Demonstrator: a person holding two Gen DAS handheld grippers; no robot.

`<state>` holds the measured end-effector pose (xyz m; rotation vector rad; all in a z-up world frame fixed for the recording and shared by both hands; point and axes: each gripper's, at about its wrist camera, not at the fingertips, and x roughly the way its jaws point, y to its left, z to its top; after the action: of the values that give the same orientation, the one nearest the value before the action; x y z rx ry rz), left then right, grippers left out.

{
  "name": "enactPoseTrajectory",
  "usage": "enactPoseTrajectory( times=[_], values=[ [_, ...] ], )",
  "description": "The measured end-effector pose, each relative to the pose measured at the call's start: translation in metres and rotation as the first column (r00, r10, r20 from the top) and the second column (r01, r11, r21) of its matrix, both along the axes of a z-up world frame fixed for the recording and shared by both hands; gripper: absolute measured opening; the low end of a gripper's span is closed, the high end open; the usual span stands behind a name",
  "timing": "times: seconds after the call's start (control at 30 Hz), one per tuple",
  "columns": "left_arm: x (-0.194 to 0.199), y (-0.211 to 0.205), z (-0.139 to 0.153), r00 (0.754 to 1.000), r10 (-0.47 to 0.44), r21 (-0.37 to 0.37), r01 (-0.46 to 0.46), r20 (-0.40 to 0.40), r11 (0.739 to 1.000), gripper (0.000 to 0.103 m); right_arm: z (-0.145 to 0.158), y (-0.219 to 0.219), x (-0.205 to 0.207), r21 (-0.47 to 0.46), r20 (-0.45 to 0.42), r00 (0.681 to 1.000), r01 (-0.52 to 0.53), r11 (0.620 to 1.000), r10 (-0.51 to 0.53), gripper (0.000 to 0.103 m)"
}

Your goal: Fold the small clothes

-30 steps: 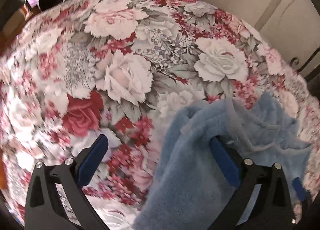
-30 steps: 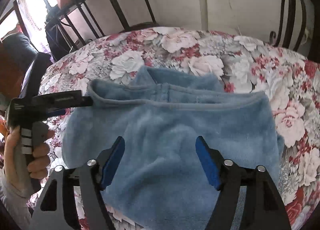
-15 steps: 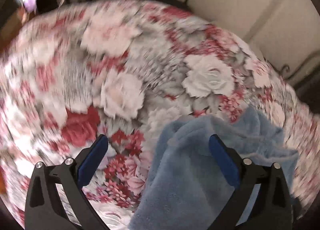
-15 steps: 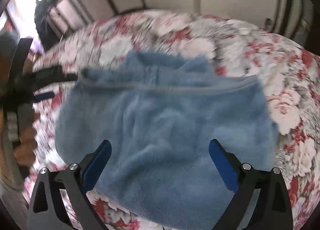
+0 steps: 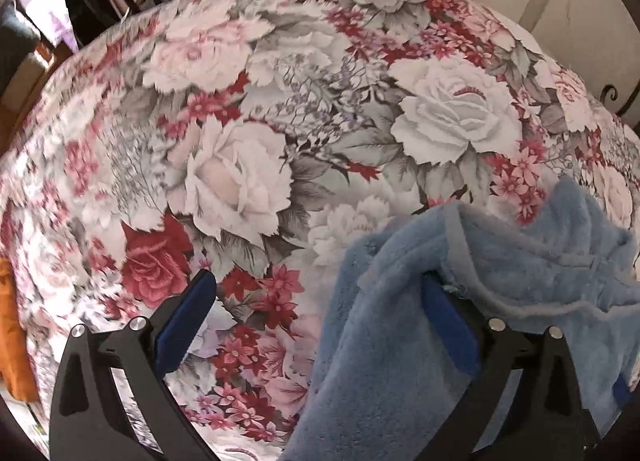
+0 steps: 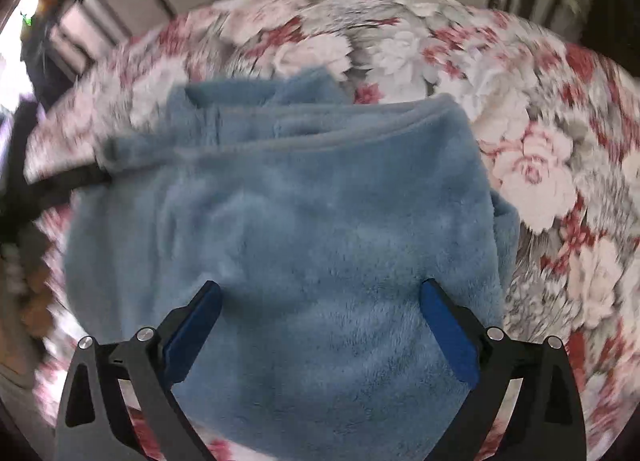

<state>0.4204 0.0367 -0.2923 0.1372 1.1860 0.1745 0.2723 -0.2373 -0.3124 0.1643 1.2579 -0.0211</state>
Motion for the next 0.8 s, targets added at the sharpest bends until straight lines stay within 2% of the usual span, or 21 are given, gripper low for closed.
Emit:
enactPoseTrajectory(
  times=[0.1, 0.23, 0.3, 0.4, 0.47, 0.53, 0.67, 0.8],
  values=[
    [-0.002, -0.008, 0.007, 1.0, -0.017, 0.024, 0.016, 0.021, 1.0, 0.099, 0.004, 0.002, 0.001, -0.006, 0.005, 1.0, -0.001, 1.0, 0.001, 0.1],
    [-0.012, -0.009, 0.022, 0.999, -0.035, 0.049, 0.033, 0.042, 0.998, 0.099, 0.015, -0.007, -0.003, 0.063, 0.04, 0.999, 0.034, 0.997, -0.037, 0.1],
    [-0.017, -0.008, 0.038, 0.997, -0.041, 0.062, 0.037, 0.065, 0.997, 0.099, 0.022, -0.012, -0.004, 0.091, 0.053, 0.997, 0.05, 0.995, -0.055, 0.1],
    [-0.024, -0.003, 0.052, 0.995, -0.045, 0.061, 0.039, 0.09, 0.997, 0.099, 0.032, -0.011, -0.009, 0.101, 0.065, 0.996, 0.053, 0.993, -0.06, 0.1],
    [-0.024, -0.014, 0.061, 0.994, -0.052, 0.066, 0.046, 0.1, 0.997, 0.099, 0.038, -0.009, -0.012, 0.106, 0.075, 0.996, 0.045, 0.993, -0.053, 0.1],
    [-0.03, -0.013, 0.066, 0.991, -0.075, 0.093, 0.065, 0.115, 0.994, 0.099, 0.046, -0.007, -0.016, 0.097, 0.092, 0.995, 0.026, 0.995, -0.035, 0.1],
    [-0.067, -0.029, 0.086, 0.982, -0.118, 0.156, 0.095, 0.146, 0.983, 0.099, 0.06, -0.006, -0.021, 0.089, 0.117, 0.993, 0.023, 0.996, -0.034, 0.1],
    [-0.086, -0.025, 0.095, 0.978, -0.144, 0.189, 0.115, 0.148, 0.975, 0.099, 0.074, -0.007, -0.029, 0.088, 0.144, 0.989, 0.021, 0.996, -0.034, 0.1]
  ],
)
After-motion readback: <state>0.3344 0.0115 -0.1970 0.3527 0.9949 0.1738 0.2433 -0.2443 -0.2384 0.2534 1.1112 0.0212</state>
